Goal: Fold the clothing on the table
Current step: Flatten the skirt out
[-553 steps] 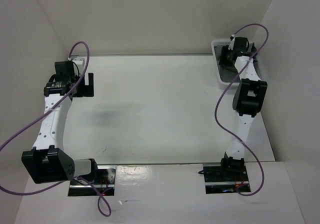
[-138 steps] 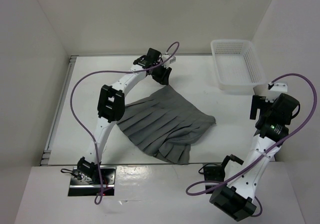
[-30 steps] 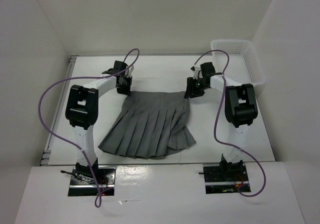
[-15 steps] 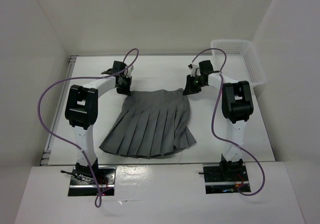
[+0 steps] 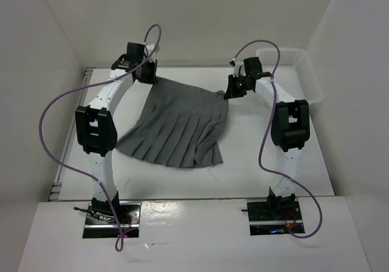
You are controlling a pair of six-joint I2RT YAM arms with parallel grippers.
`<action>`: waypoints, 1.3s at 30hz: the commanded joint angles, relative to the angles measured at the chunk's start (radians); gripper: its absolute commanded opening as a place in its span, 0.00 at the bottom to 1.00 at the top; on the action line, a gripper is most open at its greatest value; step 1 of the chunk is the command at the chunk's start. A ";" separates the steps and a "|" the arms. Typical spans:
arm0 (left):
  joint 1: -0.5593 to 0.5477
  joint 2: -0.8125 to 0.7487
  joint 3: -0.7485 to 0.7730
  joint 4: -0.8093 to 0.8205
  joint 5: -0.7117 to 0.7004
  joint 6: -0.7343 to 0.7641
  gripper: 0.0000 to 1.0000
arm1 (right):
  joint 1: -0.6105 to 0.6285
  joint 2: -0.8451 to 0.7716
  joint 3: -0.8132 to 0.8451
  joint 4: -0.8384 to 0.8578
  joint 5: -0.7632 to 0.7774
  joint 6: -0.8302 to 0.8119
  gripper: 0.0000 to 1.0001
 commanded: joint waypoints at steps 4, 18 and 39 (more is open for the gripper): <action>0.019 -0.146 0.262 -0.126 0.045 0.117 0.00 | -0.001 -0.238 0.169 -0.086 0.017 -0.088 0.00; 0.019 -0.498 0.216 -0.244 0.217 0.210 0.00 | -0.001 -0.655 0.145 -0.251 -0.315 -0.281 0.00; 0.010 -0.389 0.193 -0.166 0.147 0.200 0.00 | -0.010 -0.468 0.274 -0.204 -0.173 -0.233 0.00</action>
